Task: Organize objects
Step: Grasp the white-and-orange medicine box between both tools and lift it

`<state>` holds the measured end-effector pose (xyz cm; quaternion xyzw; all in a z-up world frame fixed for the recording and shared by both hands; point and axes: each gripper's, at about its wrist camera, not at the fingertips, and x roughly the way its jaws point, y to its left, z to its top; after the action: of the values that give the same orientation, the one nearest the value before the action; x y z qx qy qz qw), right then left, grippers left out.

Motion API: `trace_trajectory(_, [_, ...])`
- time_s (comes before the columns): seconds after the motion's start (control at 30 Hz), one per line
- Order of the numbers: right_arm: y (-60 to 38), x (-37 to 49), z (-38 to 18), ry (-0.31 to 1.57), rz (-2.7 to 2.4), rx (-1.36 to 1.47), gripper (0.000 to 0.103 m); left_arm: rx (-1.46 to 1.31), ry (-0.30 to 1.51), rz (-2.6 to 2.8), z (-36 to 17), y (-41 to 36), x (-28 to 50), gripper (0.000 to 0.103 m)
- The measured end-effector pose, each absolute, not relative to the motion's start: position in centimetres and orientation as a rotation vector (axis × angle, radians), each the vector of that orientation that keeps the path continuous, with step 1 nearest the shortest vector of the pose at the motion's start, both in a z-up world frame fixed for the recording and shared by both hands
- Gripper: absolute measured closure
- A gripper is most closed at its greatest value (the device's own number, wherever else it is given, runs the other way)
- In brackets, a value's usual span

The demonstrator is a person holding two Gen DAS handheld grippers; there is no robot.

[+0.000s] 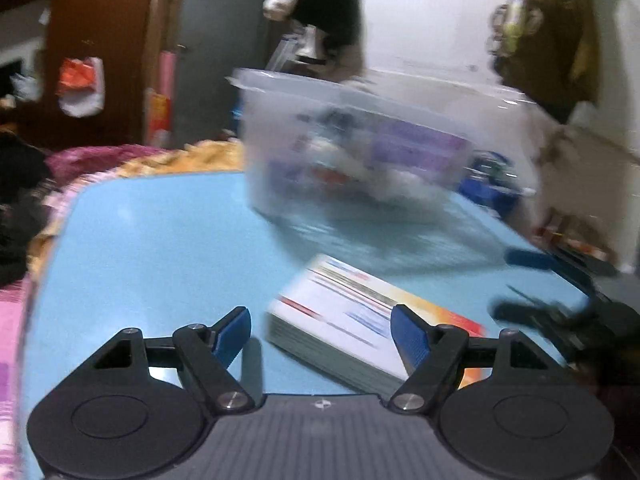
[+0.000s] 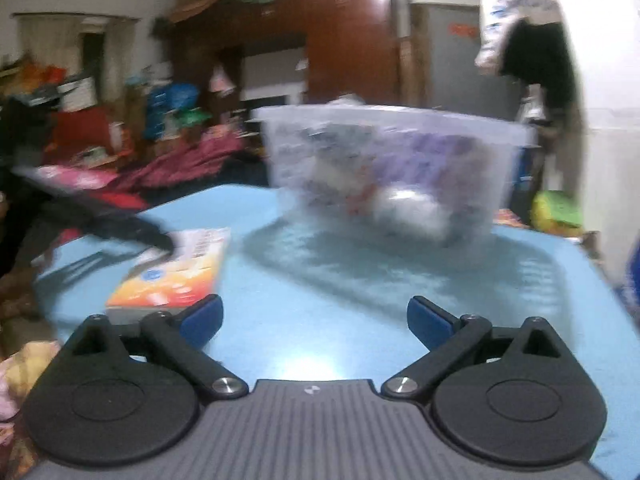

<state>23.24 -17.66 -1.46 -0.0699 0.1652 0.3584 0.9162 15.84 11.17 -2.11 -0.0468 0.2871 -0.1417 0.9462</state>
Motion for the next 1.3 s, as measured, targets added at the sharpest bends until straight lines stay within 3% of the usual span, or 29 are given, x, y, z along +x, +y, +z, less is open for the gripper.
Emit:
trace_trajectory(0.17, [-19.3, 22.2, -1.7, 0.366, 0.852, -0.085, 0.003, -0.078, 0.56, -0.266, -2.1, 11.5, 15.5, 0.022])
trace_trajectory(0.5, [-12.4, 18.3, -2.3, 0.374, 1.011, -0.266, 0.001, -0.131, 0.625, -0.314, -2.0, 12.7, 17.9, 0.022])
trace_trajectory(0.83, [-15.3, 21.1, -2.6, 0.419, 0.908, -0.208, 0.006, -0.068, 0.605, -0.449, -2.3, 10.8, 15.5, 0.021])
trace_trajectory(0.87, [-15.8, 21.2, -2.6, 0.418, 0.905, -0.202, 0.009, -0.053, 0.601, -0.463, -2.5, 10.6, 15.2, 0.021])
trace_trajectory(1.0, [-17.0, 21.0, -2.2, 0.404, 0.902, -0.214, 0.037, 0.08, 0.567, -0.474, -3.1, 9.2, 13.8, 0.021])
trace_trajectory(1.07, [-16.9, 20.9, -2.2, 0.403, 0.947, -0.219, 0.037, 0.104, 0.56, -0.475, -3.2, 8.7, 13.8, 0.022])
trace_trajectory(1.2, [-15.7, 21.6, -2.3, 0.39, 0.97, -0.226, 0.035, 0.091, 0.546, -0.495, -3.2, 8.2, 13.8, 0.035])
trace_trajectory(1.3, [-16.1, 21.7, -2.4, 0.366, 0.953, -0.238, 0.037, 0.105, 0.519, -0.5, -3.4, 7.8, 13.1, 0.039])
